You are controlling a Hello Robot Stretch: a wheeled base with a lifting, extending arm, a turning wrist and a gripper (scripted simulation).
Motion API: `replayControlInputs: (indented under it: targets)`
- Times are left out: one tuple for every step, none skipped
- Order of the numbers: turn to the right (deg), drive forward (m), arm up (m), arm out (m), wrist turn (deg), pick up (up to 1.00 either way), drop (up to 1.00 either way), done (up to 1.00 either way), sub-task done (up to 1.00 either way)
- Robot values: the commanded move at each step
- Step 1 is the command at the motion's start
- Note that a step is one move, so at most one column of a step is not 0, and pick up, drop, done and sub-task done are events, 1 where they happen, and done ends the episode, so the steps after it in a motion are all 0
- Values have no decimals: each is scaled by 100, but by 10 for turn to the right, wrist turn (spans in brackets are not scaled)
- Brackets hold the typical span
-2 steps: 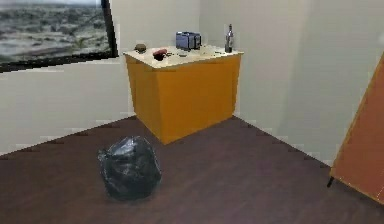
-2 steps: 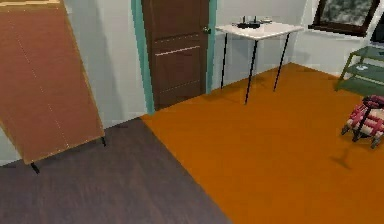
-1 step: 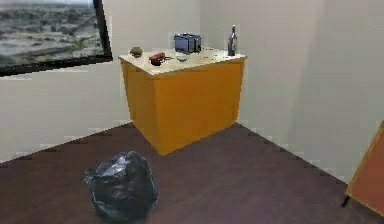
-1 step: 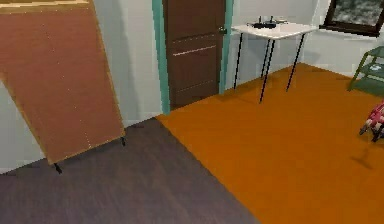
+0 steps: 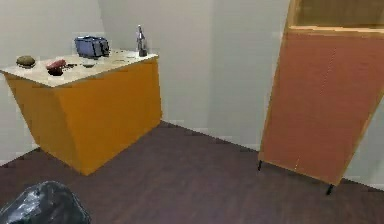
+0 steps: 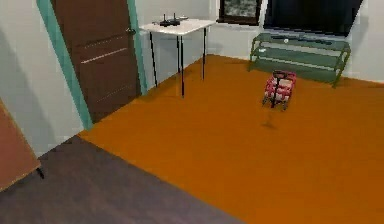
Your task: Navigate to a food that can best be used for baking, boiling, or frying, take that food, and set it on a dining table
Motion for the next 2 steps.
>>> replayControlInputs:
  targets:
    - [0,65,0,0,0,0,0,0,0]
    - [-60,0,0,0,0,0,0,0,0]
